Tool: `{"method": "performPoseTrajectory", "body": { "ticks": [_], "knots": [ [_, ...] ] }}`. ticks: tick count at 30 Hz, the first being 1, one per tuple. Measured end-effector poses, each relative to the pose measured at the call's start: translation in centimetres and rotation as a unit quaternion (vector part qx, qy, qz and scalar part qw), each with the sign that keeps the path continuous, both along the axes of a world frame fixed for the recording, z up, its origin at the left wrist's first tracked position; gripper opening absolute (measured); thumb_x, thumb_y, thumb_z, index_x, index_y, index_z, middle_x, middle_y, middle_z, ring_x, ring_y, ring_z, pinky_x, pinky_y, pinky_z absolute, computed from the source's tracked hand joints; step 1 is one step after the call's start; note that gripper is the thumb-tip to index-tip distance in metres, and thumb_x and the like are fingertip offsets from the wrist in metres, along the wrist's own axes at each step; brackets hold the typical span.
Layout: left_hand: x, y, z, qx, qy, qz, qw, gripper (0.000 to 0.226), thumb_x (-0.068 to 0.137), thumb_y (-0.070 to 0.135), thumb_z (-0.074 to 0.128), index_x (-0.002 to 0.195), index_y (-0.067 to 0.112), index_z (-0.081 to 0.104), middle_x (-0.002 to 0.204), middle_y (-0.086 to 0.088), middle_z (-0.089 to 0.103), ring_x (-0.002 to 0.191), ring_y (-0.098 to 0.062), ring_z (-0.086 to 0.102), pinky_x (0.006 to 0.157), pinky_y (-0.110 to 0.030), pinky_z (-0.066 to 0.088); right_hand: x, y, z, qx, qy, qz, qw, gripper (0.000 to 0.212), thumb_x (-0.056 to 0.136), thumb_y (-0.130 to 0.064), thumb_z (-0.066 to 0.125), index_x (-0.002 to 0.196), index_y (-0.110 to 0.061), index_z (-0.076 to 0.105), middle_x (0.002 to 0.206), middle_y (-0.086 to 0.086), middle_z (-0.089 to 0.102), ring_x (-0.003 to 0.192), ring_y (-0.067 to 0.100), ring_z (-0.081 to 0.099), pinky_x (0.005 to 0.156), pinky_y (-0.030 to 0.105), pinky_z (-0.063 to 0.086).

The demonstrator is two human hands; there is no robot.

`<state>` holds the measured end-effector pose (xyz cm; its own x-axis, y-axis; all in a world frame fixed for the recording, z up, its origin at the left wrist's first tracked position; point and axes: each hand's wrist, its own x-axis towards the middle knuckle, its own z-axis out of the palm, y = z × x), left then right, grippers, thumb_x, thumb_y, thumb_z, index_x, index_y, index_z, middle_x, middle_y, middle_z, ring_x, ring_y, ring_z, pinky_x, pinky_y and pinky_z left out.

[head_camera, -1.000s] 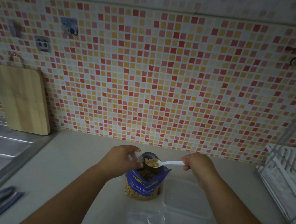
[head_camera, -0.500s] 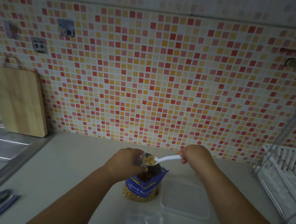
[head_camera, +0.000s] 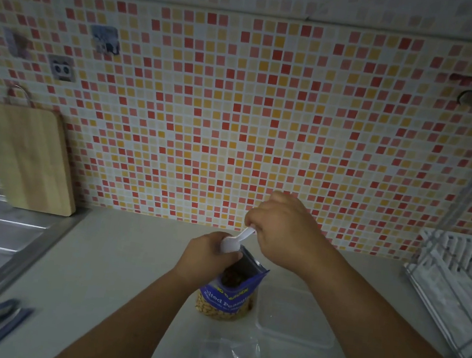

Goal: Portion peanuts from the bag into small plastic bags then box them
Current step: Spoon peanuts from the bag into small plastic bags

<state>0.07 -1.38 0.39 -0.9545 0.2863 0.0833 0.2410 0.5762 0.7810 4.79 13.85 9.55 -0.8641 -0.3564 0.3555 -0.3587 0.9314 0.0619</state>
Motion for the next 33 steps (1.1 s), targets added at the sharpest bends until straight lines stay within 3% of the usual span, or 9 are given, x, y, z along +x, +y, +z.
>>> {"method": "performPoseTrajectory", "body": {
  "ticks": [4, 6, 11, 14, 16, 20, 23, 29, 33],
  "knots": [
    [-0.1, -0.4, -0.2, 0.051, -0.024, -0.002, 0.998, 0.03, 0.083, 0.029, 0.066, 0.111, 0.021, 0.062, 0.095, 0.006, 0.061, 0.092, -0.011, 0.058, 0.065, -0.008, 0.039, 0.2, 1.5, 0.4, -0.037, 0.103, -0.046, 0.993, 0.021, 0.076, -0.007, 0.055, 0.081, -0.016, 0.073, 0.07, -0.001, 0.068, 0.073, 0.02, 0.048, 0.07, 0.03, 0.036],
    [-0.1, -0.6, -0.3, 0.07, -0.035, -0.008, 0.997, 0.032, 0.083, 0.029, 0.066, 0.115, 0.022, 0.061, 0.1, 0.006, 0.061, 0.093, -0.009, 0.057, 0.067, -0.006, 0.04, 0.2, 2.3, 0.1, -0.088, 0.1, -0.105, 0.986, 0.022, 0.082, -0.009, 0.052, 0.086, -0.014, 0.072, 0.075, 0.001, 0.069, 0.077, 0.018, 0.047, 0.07, 0.03, 0.037],
    [0.0, -1.1, -0.3, 0.202, -0.088, -0.02, 0.975, 0.022, 0.089, 0.026, 0.061, 0.111, 0.025, 0.061, 0.106, 0.0, 0.064, 0.096, -0.013, 0.061, 0.073, -0.017, 0.049, 0.1, 1.9, -3.0, -0.142, -0.04, -0.201, 0.968, 0.025, 0.088, -0.014, 0.048, 0.1, -0.02, 0.069, 0.092, 0.0, 0.066, 0.093, 0.016, 0.048, 0.076, 0.026, 0.042],
    [-0.1, -1.4, 0.2, 0.326, -0.123, -0.018, 0.937, 0.02, 0.089, 0.023, 0.061, 0.108, 0.021, 0.065, 0.112, -0.006, 0.064, 0.105, -0.022, 0.061, 0.077, -0.024, 0.052, -0.1, 0.0, -5.3, -0.08, -0.124, -0.172, 0.974, 0.027, 0.084, -0.016, 0.055, 0.108, -0.022, 0.067, 0.106, 0.002, 0.063, 0.104, 0.021, 0.049, 0.087, 0.03, 0.042],
    [-0.1, -1.5, 0.7, 0.359, -0.122, -0.023, 0.925, 0.02, 0.089, 0.021, 0.06, 0.107, 0.019, 0.067, 0.114, -0.002, 0.065, 0.107, -0.018, 0.061, 0.072, -0.017, 0.053, -0.3, -1.2, -6.2, -0.017, -0.15, -0.148, 0.977, 0.027, 0.085, -0.019, 0.054, 0.109, -0.016, 0.065, 0.109, 0.005, 0.065, 0.113, 0.025, 0.046, 0.093, 0.034, 0.038],
    [0.1, -2.0, 0.9, 0.359, -0.139, -0.026, 0.923, 0.023, 0.091, 0.019, 0.056, 0.112, 0.015, 0.064, 0.108, 0.003, 0.066, 0.102, -0.012, 0.061, 0.063, -0.009, 0.051, -1.2, -3.0, -8.1, 0.024, -0.18, -0.17, 0.969, 0.023, 0.092, -0.02, 0.048, 0.108, -0.013, 0.064, 0.109, 0.008, 0.064, 0.114, 0.027, 0.045, 0.094, 0.035, 0.035],
    [0.2, -2.2, -0.1, 0.329, -0.143, -0.016, 0.933, 0.024, 0.092, 0.023, 0.055, 0.114, 0.017, 0.062, 0.108, 0.006, 0.065, 0.098, -0.006, 0.06, 0.056, -0.005, 0.049, -1.9, -4.0, -9.6, -0.046, -0.213, -0.241, 0.946, 0.029, 0.09, -0.025, 0.057, 0.118, -0.019, 0.061, 0.12, 0.006, 0.053, 0.115, 0.026, 0.044, 0.098, 0.033, 0.04],
    [0.3, -2.0, -1.0, 0.342, -0.153, -0.013, 0.927, 0.025, 0.092, 0.021, 0.054, 0.114, 0.014, 0.062, 0.114, 0.004, 0.064, 0.099, -0.004, 0.059, 0.058, -0.005, 0.049, -3.3, -4.3, -11.9, -0.115, -0.267, -0.325, 0.9, 0.036, 0.087, -0.036, 0.058, 0.121, -0.025, 0.059, 0.118, 0.003, 0.054, 0.112, 0.026, 0.046, 0.08, 0.031, 0.029],
    [0.1, -1.9, -1.2, 0.337, -0.161, -0.023, 0.927, 0.024, 0.091, 0.023, 0.055, 0.114, 0.018, 0.062, 0.11, 0.001, 0.066, 0.098, -0.009, 0.064, 0.063, -0.012, 0.053, -3.4, -3.2, -11.6, -0.158, -0.251, -0.362, 0.884, 0.025, 0.091, -0.031, 0.051, 0.111, -0.027, 0.066, 0.109, -0.001, 0.064, 0.101, 0.022, 0.055, 0.083, 0.031, 0.034]
  ]
}}
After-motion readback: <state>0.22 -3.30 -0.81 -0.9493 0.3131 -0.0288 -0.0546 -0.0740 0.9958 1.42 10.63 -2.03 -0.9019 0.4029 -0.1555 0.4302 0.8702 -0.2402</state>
